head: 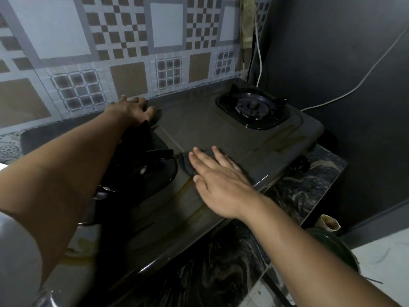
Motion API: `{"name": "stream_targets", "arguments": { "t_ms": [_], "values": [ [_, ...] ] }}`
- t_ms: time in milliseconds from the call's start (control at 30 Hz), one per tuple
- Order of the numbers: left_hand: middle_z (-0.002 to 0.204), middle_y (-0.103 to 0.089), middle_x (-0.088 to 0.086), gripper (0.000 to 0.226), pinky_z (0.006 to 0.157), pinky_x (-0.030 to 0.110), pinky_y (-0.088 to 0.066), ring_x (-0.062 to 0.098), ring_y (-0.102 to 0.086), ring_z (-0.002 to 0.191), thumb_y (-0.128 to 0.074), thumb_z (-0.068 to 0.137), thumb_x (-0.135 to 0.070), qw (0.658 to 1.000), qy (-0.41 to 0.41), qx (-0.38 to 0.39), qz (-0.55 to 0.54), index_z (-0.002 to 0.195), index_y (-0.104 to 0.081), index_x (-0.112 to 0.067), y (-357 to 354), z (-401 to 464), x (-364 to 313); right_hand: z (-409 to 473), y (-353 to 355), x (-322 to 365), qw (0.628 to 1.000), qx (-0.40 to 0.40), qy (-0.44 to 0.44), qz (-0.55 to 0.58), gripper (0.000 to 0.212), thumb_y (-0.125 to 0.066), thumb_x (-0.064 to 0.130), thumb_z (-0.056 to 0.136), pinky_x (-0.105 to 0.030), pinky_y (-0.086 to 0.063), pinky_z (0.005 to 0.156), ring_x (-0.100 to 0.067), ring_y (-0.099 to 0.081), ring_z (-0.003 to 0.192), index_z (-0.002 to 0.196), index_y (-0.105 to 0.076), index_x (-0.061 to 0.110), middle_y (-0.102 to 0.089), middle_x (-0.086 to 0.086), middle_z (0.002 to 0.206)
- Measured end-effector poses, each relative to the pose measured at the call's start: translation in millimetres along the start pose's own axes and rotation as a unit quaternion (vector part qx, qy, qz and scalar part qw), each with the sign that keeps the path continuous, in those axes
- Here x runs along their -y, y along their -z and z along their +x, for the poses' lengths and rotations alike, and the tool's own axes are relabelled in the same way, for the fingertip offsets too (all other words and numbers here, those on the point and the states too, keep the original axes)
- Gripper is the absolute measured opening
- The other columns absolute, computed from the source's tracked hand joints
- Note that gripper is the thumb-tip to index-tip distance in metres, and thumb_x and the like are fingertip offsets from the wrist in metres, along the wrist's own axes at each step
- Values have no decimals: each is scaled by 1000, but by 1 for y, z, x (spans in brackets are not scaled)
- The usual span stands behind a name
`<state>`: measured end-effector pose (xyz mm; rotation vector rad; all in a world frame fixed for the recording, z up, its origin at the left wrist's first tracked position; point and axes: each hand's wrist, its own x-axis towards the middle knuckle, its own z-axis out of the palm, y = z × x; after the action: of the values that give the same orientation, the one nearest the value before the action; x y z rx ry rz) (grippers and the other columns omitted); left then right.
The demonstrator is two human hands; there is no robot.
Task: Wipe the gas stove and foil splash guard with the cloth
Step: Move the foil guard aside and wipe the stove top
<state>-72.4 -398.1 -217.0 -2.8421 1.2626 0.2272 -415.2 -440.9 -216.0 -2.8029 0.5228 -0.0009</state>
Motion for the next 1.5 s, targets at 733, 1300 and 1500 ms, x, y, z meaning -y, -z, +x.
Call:
{"name": "stream_targets", "arguments": {
  "t_ms": [733,1300,1500],
  "values": [
    [165,-15,4,68,122,42,-4,26,1,153,-34,101,-55,969,-189,-18,-159,157,-23,-18,24,-68,-194,-21,6,-51,991,-121,60,-1,52,-35,34,101,-39,-34,110,-24,-31,134,152,-32,26,-32,14,157],
    [166,-9,-1,57,121,41,-3,24,-3,153,-25,105,-48,977,-209,-20,-30,157,-17,-29,-20,-44,-209,-24,12,-83,994,-76,78,-28,52,-23,40,104,-41,2,123,-17,3,152,155,-24,27,-10,13,165],
    [167,-7,-1,54,121,39,-2,24,-1,153,-23,106,-42,975,-218,-23,-36,157,-15,-27,-19,-45,-208,-12,26,-132,996,-71,19,-44,55,-20,42,103,-47,4,122,-17,8,152,156,-17,30,-4,17,164]
  ]
}}
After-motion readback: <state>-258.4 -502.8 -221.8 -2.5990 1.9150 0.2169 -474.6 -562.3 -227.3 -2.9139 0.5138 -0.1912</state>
